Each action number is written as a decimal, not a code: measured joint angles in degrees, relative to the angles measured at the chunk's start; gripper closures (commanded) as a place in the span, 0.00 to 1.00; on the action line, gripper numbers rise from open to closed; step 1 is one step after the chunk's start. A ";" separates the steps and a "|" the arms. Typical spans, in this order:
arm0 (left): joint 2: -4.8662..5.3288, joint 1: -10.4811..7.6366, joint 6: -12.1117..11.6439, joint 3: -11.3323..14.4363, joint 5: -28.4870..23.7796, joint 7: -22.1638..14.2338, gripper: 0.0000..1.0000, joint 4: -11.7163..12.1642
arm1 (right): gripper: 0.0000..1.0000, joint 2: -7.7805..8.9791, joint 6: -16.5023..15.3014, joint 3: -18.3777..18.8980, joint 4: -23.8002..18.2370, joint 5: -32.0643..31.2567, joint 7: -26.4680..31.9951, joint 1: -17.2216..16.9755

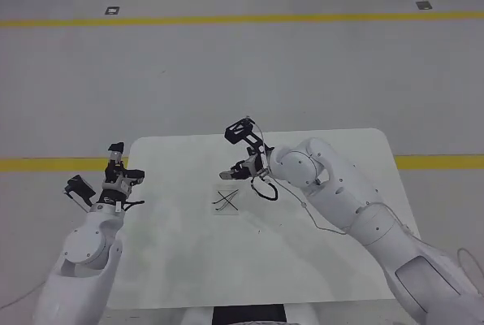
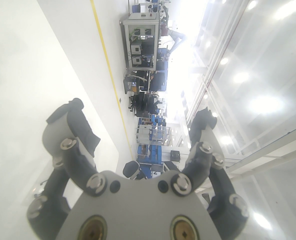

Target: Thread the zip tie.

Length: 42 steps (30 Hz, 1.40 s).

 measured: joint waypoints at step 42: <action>0.00 0.00 0.00 0.00 0.00 0.00 0.00 0.00 | 0.00 -14.66 10.49 -20.06 22.18 3.93 11.59 14.41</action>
